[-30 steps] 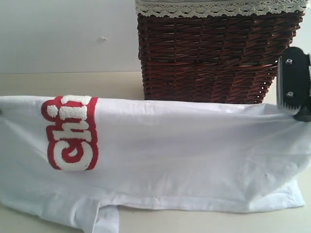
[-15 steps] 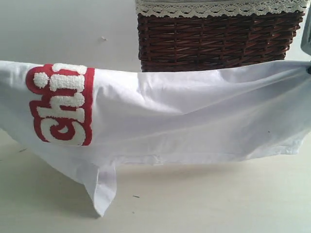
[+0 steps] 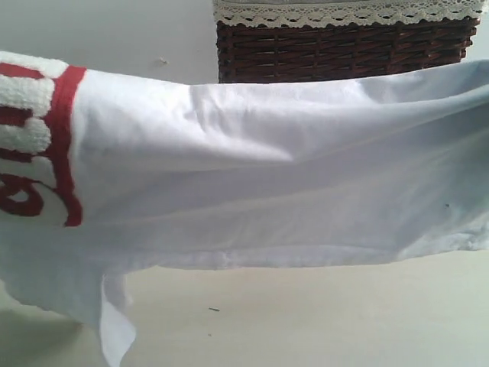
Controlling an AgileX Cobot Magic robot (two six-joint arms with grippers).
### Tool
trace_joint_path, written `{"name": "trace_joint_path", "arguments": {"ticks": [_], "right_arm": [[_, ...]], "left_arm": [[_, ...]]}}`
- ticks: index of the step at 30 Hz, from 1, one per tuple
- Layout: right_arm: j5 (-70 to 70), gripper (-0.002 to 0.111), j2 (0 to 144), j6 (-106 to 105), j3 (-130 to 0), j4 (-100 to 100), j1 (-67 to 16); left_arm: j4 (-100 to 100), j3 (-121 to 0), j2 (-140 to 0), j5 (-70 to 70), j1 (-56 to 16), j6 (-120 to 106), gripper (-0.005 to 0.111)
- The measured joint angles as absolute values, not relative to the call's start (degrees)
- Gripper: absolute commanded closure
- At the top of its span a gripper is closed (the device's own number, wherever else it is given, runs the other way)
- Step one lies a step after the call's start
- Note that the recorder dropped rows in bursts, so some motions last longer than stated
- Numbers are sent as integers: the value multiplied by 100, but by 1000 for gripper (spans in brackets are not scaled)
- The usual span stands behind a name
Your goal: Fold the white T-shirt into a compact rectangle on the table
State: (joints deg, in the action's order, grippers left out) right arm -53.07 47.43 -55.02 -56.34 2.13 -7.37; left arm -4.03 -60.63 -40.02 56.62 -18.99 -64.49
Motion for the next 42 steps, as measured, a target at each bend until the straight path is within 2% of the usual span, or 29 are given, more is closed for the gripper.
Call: {"name": "trace_joint_path", "arguments": {"ticks": [8,12,16,19,22,28,31,33,34,36,38,42], "right_arm": [[-5890,108,3928,-5271,-5642,234,-981],[-6020,108,3852,-5061,-5668,270,-994],[-5999,108,4520,-4875,-5641,273,-994],[-5783,108,5310,-4745,-5440,303,-994],[-5031,108,6986,-4456,-5138,499,-994],[-3257,106,9276,-2762,-5129,1995,-864],[-2699,89,9651,-1779,-5129,2593,-864],[-2457,66,9652,-1594,-5129,2731,-864],[-2401,50,9652,-1566,-5129,2781,-864],[-2389,26,9629,-1543,-5129,2821,-864],[-2421,18,9607,-1531,-5129,2820,-864],[-2526,17,9595,-1522,-5129,2665,-864]], "left_arm": [[-563,-7161,-3756,6876,-2912,-5970,107],[-1205,-7012,-3939,7022,-3319,-5589,107],[-1826,-6359,-4600,7023,-3387,-5084,107],[-1814,-5730,-5265,6704,-3183,-4902,107],[-1789,-4868,-6551,5324,-2328,-4604,107],[-1778,-4597,-8269,2982,-1557,-4323,107],[-1778,-4597,-8734,2173,-1330,-4204,107],[-1778,-4597,-8829,1811,-1136,-4181,107],[-1778,-4597,-8829,1714,-1028,-4172,107],[-1778,-4597,-8829,1535,-826,-4172,107],[-1768,-4597,-8829,1440,-739,-4057,107],[-1754,-4597,-8829,1258,-729,-3943,105]]}}
